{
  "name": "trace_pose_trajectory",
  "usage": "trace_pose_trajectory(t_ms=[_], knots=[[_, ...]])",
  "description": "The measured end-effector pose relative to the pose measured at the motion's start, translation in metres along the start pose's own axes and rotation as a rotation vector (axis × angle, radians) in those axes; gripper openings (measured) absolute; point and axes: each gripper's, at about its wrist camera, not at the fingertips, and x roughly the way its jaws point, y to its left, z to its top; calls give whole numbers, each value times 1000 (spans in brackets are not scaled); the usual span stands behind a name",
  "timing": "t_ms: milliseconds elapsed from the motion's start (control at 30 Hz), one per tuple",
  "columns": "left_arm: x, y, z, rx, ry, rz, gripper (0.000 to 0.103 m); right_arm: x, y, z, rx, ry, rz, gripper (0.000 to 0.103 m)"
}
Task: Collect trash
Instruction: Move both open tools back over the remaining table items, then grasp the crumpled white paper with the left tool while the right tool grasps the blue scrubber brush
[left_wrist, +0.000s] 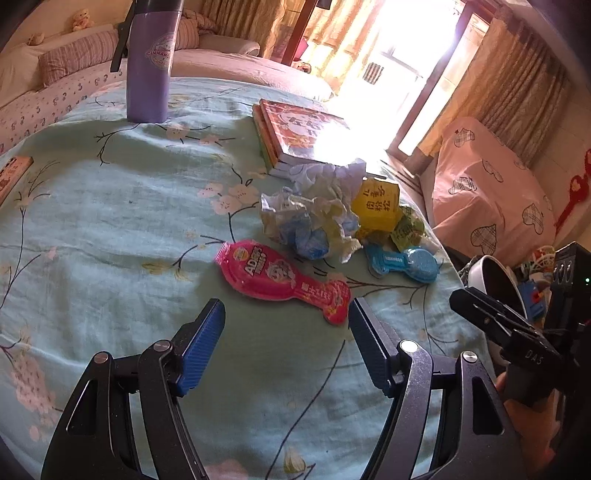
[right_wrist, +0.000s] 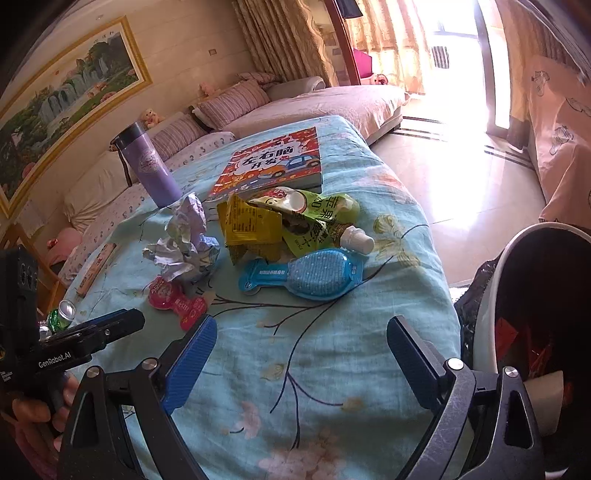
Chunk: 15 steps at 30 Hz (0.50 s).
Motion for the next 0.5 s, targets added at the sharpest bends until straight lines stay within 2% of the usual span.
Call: trace_pose_trajectory(t_ms=[200, 333, 367, 400, 433, 467, 500], knots=[[4, -11, 22, 41, -45, -16, 77, 24, -10, 14, 20, 31, 1, 94], [15, -16, 33, 58, -60, -19, 77, 40, -16, 19, 48, 60, 14, 94], [18, -18, 35, 66, -60, -14, 74, 42, -16, 20, 47, 61, 14, 91], [23, -20, 36, 79, -57, -10, 67, 43, -15, 20, 43, 63, 12, 84], [27, -21, 38, 90, -45, -11, 46, 44, -15, 20, 38, 64, 8, 78], [32, -22, 38, 99, -26, -15, 30, 44, -14, 20, 33, 66, 3, 64], [37, -23, 38, 103, -13, -23, 23, 45, -14, 19, 32, 69, -3, 47]])
